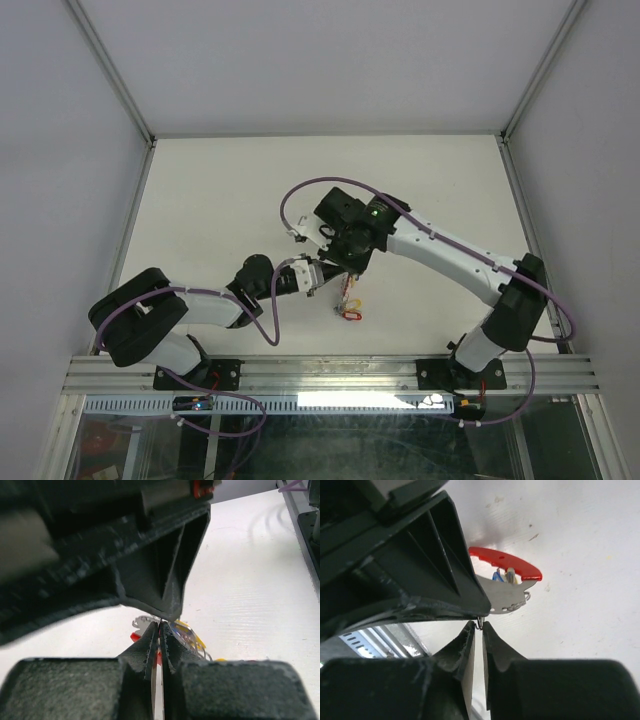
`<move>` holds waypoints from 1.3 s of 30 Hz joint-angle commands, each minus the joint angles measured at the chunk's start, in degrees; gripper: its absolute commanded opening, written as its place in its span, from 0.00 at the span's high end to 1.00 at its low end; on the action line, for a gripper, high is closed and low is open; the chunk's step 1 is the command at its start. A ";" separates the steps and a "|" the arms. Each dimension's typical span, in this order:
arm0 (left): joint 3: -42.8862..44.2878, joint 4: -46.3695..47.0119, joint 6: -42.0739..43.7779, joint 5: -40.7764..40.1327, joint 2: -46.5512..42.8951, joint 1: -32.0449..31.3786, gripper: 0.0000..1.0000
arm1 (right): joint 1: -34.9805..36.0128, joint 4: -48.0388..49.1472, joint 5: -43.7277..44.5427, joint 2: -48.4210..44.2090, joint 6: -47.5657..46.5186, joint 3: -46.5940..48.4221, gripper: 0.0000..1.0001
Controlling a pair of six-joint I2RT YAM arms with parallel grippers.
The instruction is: Put the keys on the keyring
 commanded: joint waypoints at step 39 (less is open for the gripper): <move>-2.12 11.44 -5.58 3.99 2.23 2.49 1.00 | -20.93 61.67 -24.90 -37.00 37.17 -49.96 0.66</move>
